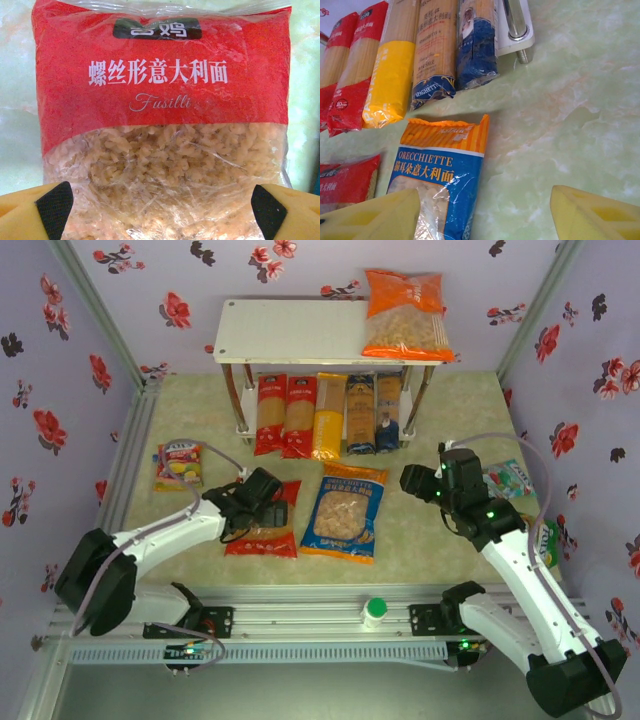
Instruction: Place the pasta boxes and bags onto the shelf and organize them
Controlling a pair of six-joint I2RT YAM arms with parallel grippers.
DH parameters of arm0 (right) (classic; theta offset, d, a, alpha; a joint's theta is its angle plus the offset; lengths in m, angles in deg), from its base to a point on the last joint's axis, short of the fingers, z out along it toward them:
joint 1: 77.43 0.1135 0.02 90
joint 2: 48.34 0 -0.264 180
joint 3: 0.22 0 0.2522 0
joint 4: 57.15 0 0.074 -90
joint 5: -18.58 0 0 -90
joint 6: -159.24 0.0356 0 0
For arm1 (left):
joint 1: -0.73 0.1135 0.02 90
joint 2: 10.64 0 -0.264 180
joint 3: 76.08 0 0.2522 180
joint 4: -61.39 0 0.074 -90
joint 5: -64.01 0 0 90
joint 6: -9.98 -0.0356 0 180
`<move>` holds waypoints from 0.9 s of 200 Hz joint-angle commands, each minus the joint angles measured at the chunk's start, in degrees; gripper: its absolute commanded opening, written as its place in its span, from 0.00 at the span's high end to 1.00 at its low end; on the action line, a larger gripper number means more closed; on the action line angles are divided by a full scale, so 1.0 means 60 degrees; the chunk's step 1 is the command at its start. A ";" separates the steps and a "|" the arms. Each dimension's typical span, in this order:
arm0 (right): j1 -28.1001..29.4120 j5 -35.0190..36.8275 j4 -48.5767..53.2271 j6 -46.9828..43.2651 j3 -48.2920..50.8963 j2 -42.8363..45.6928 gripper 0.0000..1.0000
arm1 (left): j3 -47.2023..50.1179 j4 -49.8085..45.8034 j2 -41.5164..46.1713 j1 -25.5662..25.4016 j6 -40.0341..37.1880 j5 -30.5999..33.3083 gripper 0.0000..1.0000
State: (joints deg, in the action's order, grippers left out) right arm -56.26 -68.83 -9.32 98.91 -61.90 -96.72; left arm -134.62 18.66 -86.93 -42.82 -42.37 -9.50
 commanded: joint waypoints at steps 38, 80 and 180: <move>0.0074 0.0062 -0.0346 0.0025 0.0076 0.0157 0.30 | -0.0316 -0.0299 -0.0872 0.0061 0.0361 -0.0129 0.00; 0.0068 0.0178 -0.0353 -0.0019 0.0149 0.0303 0.29 | -0.0320 -0.0042 -0.1489 0.0167 0.0346 -0.0429 0.00; 0.0065 0.0169 -0.0536 -0.0025 0.0311 0.0298 0.29 | 0.0456 0.0437 -0.1435 0.0670 0.0404 -0.1384 0.51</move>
State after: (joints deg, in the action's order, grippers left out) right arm -56.15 -68.56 -10.66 98.89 -60.74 -95.10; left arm -134.92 21.63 -94.17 -39.61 -40.53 -13.09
